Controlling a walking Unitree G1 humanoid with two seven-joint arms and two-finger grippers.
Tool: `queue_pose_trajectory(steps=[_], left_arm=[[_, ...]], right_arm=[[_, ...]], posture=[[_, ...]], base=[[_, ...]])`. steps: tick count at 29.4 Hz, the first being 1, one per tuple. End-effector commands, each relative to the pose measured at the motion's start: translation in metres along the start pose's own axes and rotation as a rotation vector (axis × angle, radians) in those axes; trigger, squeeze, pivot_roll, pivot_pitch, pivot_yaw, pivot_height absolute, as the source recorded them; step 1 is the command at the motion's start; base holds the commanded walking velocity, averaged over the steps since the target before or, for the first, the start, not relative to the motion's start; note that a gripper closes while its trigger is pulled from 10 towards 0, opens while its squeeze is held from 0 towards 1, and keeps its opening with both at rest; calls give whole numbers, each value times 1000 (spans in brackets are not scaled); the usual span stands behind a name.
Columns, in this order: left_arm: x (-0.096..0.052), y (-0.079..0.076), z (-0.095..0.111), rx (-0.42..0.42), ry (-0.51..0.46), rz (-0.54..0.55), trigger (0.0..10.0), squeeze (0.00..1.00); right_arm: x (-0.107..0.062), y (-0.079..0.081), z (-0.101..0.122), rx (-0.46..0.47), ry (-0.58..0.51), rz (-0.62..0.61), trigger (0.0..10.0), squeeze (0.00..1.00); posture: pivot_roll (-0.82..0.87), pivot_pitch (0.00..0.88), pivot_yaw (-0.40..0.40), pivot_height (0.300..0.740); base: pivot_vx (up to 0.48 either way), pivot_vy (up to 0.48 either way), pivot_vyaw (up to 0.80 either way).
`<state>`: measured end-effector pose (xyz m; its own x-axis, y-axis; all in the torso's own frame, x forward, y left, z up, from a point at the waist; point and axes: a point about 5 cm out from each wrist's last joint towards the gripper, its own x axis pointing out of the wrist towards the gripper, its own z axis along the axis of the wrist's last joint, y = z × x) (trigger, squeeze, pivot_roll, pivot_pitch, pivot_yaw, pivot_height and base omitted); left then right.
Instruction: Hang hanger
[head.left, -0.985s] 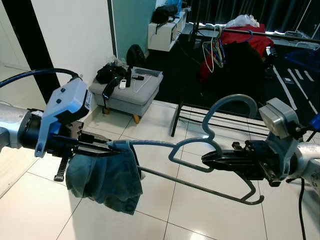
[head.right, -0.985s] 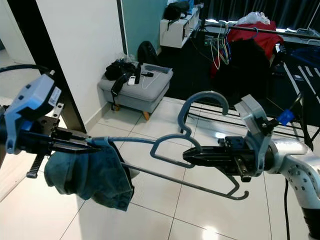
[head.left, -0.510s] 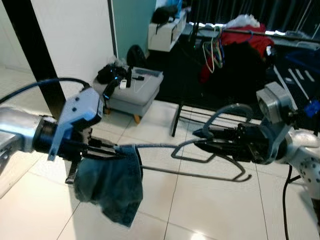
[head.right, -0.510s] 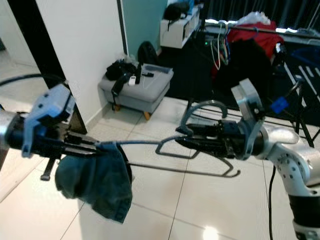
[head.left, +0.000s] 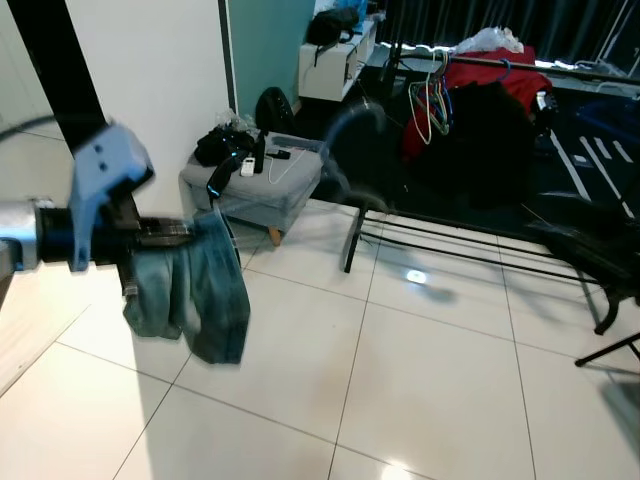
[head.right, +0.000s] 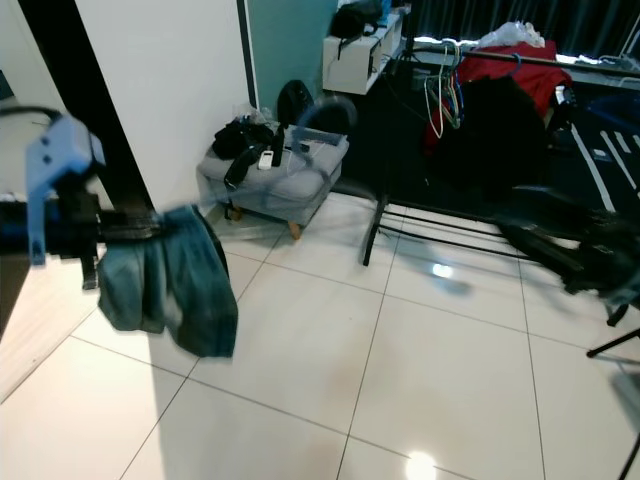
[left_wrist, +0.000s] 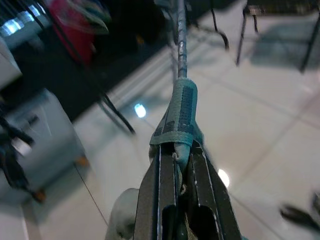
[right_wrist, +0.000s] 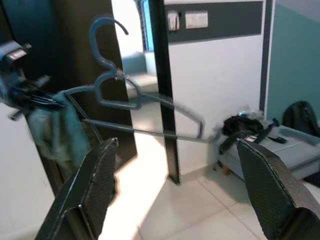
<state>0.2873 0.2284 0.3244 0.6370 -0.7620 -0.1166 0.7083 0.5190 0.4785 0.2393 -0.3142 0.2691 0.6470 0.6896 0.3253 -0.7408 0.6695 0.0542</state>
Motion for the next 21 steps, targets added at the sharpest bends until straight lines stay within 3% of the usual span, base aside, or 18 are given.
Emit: queue_pose_trajectory(steps=[1,2,3,4,6,7,12,21], left_arm=[[1,1,6,10,-50,10,0,0],[5,2,13,4,-106,17,0,0],[7,3,18,0,-142,22,0,0],[7,3,18,0,-142,22,0,0],[17,5,34,-18,-265,27,0,0],[20,5,43,-24,-320,23,0,0],[26,5,63,-49,-455,9,0,0],[33,11,92,-85,-616,40,0,0]], right_arm=[[0,5,-6,37,-3,16,10000,635],[2,11,-25,85,18,17,10000,635],[4,15,-37,115,29,18,10000,51],[4,15,-37,115,29,18,10000,51],[12,26,-71,189,39,4,10000,0],[20,25,-77,219,-13,-28,10000,0],[35,19,-80,334,-201,-107,10000,0],[49,18,-92,469,-311,-197,10000,0]], posture=[[13,61,-42,740],[7,63,-39,740],[7,63,-39,740],[7,63,-39,740],[5,64,-30,740],[9,64,-25,740],[12,60,-19,740],[15,58,-17,740]], base=[[0,0,0],[0,0,0],[0,0,0],[0,0,0],[0,0,0],[0,0,0],[0,0,0],[0,0,0]])
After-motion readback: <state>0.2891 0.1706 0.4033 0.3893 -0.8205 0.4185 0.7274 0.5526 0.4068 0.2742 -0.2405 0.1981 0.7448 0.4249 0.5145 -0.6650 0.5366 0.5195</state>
